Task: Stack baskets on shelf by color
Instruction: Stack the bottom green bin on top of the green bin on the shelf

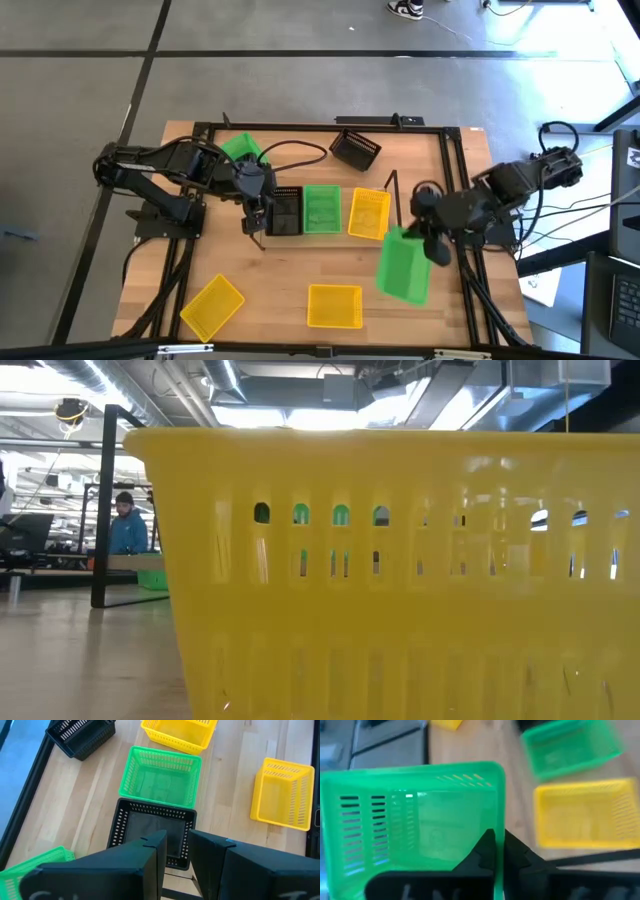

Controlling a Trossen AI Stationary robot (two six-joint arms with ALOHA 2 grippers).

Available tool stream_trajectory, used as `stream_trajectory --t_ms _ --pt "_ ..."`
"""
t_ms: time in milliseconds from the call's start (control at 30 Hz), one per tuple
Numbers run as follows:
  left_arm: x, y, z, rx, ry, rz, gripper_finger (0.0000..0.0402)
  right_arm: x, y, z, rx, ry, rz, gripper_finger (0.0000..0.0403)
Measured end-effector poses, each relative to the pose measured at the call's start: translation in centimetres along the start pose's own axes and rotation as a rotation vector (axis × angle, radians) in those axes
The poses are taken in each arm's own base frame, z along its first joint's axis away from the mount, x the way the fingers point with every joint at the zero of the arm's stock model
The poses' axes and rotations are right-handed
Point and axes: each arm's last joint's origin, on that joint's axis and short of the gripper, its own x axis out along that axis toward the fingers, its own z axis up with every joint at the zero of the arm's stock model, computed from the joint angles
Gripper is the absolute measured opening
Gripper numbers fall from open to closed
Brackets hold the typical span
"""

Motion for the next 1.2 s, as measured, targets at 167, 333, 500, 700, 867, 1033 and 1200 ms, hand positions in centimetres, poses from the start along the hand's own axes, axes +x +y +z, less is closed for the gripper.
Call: stream_trajectory --t_ms 167,333,500,700,867,1033,1200 --pt "0.0 0.0 0.1 -0.012 -0.007 -0.002 0.0069 -0.8 -2.1 2.3 -0.010 -0.101 -0.068 0.0000" --pt "0.0 -0.1 0.3 -0.020 -0.034 -0.012 0.0069 -0.7 -4.7 4.8 -0.064 -0.193 -0.101 0.0000" --pt "0.1 0.2 0.7 -0.041 -0.057 -0.009 0.0069 1.3 -7.3 7.9 -0.128 -0.237 -0.075 0.0000" --pt "0.3 0.9 0.9 -0.088 -0.057 0.010 0.0069 4.9 -11.1 10.0 -0.185 -0.147 -0.071 0.0000" --pt "0.4 1.4 1.0 -0.104 -0.057 0.024 0.0069 8.0 -13.8 11.0 -0.241 -0.076 -0.121 0.0000" --pt "0.5 1.8 1.2 -0.118 -0.058 0.038 0.0069 10.9 -15.5 12.0 -0.267 -0.068 -0.108 0.0000" --pt "0.6 2.3 1.3 -0.132 -0.058 0.051 0.0069 14.0 -16.6 12.0 -0.284 -0.001 -0.087 0.0000"
